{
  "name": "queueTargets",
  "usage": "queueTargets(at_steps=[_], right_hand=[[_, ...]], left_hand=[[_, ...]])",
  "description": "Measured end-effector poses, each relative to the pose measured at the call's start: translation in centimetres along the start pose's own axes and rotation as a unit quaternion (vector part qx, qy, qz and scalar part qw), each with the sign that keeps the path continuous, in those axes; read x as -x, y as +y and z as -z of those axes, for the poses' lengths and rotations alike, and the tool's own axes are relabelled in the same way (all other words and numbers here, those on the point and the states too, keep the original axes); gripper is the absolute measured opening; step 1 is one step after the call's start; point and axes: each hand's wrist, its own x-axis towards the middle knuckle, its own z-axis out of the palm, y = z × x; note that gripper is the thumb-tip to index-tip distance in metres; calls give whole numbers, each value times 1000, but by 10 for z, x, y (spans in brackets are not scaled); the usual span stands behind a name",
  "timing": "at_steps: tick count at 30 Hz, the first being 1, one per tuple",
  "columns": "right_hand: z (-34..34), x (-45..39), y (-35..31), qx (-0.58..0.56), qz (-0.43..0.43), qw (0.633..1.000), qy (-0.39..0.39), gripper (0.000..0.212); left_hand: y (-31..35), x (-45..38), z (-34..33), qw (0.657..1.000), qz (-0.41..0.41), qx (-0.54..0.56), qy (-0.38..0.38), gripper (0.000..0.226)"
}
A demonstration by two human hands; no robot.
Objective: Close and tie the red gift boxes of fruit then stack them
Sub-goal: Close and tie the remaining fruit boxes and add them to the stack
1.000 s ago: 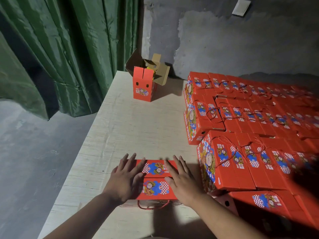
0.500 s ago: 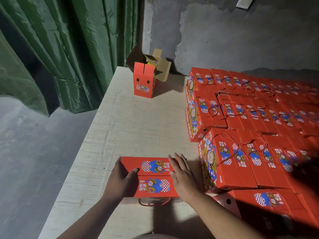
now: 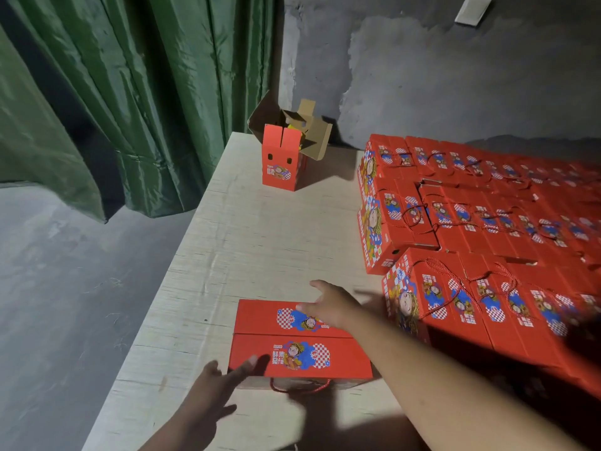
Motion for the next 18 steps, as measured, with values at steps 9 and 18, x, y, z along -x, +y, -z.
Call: queueTargets(at_steps=[9,18], right_hand=[[-6,11,-9,-180,63,980,58,63],[-16,65,3,-185,122,974,50,53]], left_hand=[[-11,8,-8,974,141,78,-162,61],[-12,6,-40,964,168,148,-141,40]])
